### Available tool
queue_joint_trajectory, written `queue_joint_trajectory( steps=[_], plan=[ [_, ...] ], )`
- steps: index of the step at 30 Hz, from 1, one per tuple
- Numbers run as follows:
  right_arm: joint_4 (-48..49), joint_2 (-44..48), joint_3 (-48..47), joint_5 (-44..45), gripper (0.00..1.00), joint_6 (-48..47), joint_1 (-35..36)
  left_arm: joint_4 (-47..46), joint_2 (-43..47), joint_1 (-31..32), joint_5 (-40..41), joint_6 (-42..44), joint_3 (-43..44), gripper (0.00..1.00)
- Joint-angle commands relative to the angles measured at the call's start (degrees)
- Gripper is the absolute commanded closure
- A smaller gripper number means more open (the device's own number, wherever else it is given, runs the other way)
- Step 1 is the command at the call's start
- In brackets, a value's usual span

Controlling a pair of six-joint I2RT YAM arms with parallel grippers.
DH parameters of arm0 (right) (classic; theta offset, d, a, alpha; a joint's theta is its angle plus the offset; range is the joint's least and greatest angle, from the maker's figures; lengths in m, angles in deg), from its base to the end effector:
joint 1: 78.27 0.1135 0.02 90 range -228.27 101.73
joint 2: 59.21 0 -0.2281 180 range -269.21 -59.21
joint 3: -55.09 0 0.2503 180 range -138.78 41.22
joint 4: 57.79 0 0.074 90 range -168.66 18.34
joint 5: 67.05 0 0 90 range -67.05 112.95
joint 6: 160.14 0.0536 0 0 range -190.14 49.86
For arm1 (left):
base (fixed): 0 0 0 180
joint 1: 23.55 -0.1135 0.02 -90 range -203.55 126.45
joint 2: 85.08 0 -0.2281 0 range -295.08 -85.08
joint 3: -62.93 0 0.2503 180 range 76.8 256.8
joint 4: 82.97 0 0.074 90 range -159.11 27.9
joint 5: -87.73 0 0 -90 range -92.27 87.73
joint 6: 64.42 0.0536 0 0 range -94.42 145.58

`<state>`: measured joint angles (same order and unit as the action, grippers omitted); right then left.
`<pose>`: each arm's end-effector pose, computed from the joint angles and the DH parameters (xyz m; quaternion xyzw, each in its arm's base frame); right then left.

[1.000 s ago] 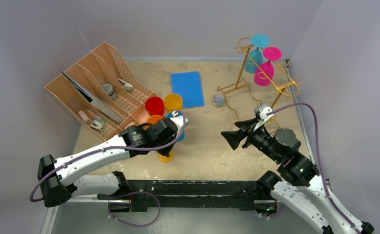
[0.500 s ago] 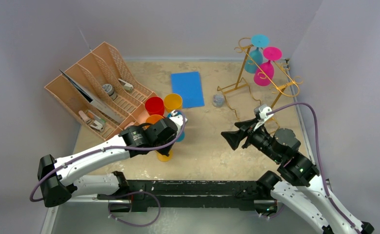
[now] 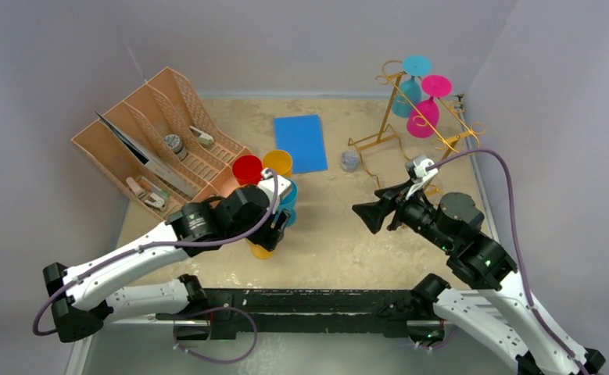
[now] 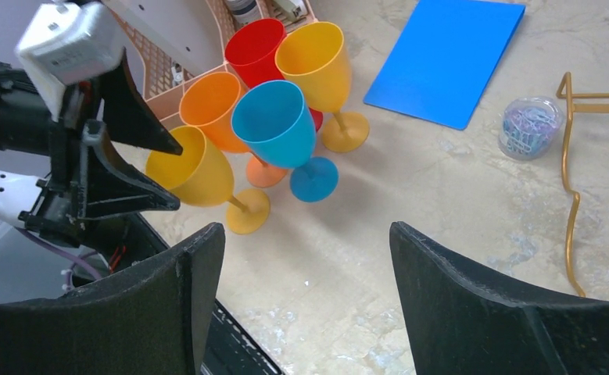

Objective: Take the wine glass off the wine glass rack
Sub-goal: Place the wine glass at the center of the board.

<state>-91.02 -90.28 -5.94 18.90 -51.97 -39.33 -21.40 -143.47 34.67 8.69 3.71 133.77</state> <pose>0.1289 0.1090 0.3489 -0.1548 0.7103 0.3506 0.5905 0.1286 -0.1882 0.2660 0.2593 0.8966 -0.1552 0.3237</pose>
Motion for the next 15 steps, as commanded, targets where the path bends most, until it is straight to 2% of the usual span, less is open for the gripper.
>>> queue_joint_trajectory(
  steps=[1,5,9,11,15],
  plan=[
    [-1.82,-3.37,-5.11,-2.26,0.21,0.39,0.17,-0.19,3.32,0.23,3.26,1.07,4.99,0.3],
    [-5.47,-9.23,-10.38,0.74,0.21,-0.41,0.17,-0.16,4.01,0.17,6.31,3.54,6.99,0.15],
    [-9.32,-15.1,-18.44,5.98,0.19,-3.72,0.17,1.89,1.86,-1.06,9.85,7.21,10.66,0.12],
    [-10.76,-18.37,-22.56,7.06,0.18,-5.38,0.17,1.14,1.85,-4.49,6.88,9.88,11.3,0.11],
    [-16.71,-25.63,-31.66,9.92,0.17,-8.0,0.17,-0.57,2.19,-18.06,-3.26,13.3,11.36,0.11]
  ],
)
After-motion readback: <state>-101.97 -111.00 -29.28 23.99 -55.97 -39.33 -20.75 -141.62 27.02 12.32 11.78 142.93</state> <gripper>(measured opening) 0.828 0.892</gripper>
